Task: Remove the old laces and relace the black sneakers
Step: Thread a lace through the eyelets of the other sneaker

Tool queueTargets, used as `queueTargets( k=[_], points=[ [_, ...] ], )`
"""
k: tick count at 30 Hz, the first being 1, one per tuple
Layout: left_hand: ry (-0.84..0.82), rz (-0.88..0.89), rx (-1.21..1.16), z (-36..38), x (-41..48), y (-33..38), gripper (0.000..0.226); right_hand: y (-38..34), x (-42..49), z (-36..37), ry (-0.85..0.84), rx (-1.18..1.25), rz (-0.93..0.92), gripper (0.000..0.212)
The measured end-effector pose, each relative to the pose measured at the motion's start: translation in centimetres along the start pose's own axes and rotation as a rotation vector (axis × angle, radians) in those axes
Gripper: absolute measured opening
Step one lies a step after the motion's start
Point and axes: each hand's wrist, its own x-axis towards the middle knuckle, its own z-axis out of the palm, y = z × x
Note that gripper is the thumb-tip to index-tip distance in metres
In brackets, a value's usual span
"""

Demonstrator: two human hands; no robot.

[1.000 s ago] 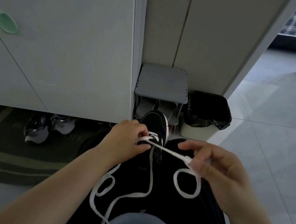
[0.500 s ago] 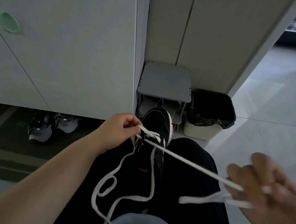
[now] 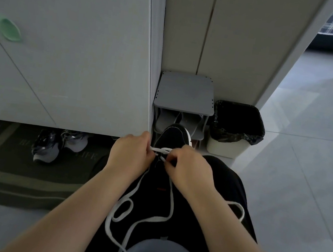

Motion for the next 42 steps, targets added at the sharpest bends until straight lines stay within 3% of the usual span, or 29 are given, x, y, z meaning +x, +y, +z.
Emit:
queueTargets(
  k=[2, 5, 9, 12, 15, 19, 21, 25, 28, 31, 34, 36, 39, 42],
  points=[
    [-0.052, 0.021, -0.019, 0.2, 0.1, 0.0, 0.012, 0.2, 0.2, -0.2, -0.003, 0.068, 0.036, 0.018],
    [-0.163, 0.084, -0.293, 0.3, -0.2, -0.1, 0.005, 1.3, 0.3, -1.6, -0.101, 0.468, 0.164, 0.015],
    [-0.113, 0.133, -0.388, 0.0, -1.1, 0.2, 0.006, 3.2, -0.4, -3.5, -0.183, 0.871, 0.286, 0.016],
    [-0.087, 0.103, -0.439, -0.1, -1.5, 0.6, 0.014, 4.8, -0.8, -4.3, -0.168, 0.953, 0.299, 0.017],
    [-0.116, 0.088, -0.483, -0.7, -2.9, 1.3, 0.022, 5.2, -1.0, -4.2, -0.117, 0.840, 0.276, 0.017],
    [-0.232, 0.157, -0.388, -2.1, -6.5, 1.0, 0.051, 5.2, -1.9, -4.8, 0.112, 0.255, 0.165, 0.017],
    [-0.344, 0.226, -0.302, -2.1, -8.6, 0.2, 0.059, 4.9, -2.9, -6.1, 0.162, 0.281, 0.147, 0.017],
    [-0.313, 0.456, -0.011, -0.4, -11.3, -1.2, 0.051, 3.2, -3.8, -7.2, -0.008, 0.554, 0.028, 0.016],
    [-0.241, 0.537, -0.020, -0.1, -10.7, -1.8, 0.034, 2.6, -3.4, -5.3, -0.186, 0.446, -0.062, 0.025],
    [-0.321, 0.547, -0.194, -1.5, -9.4, -2.6, 0.020, 3.2, -2.7, -3.4, -0.177, 0.278, -0.036, 0.032],
    [-0.321, 0.339, -0.461, -3.8, -8.1, -3.1, 0.013, 3.9, -2.3, -2.5, -0.139, 0.324, 0.000, 0.029],
    [-0.209, 0.191, -0.533, -4.9, -6.9, -3.7, 0.025, 4.1, -2.0, -2.2, -0.100, 0.368, 0.029, 0.013],
    [-0.050, 0.066, -0.486, -5.6, -4.6, -5.3, 0.024, 4.0, -1.8, -2.0, -0.015, 0.333, -0.001, 0.006],
    [-0.132, -0.058, -0.372, -5.2, -3.2, -7.1, 0.025, 3.8, -1.4, -1.6, 0.021, 0.284, -0.050, 0.009]
  ],
)
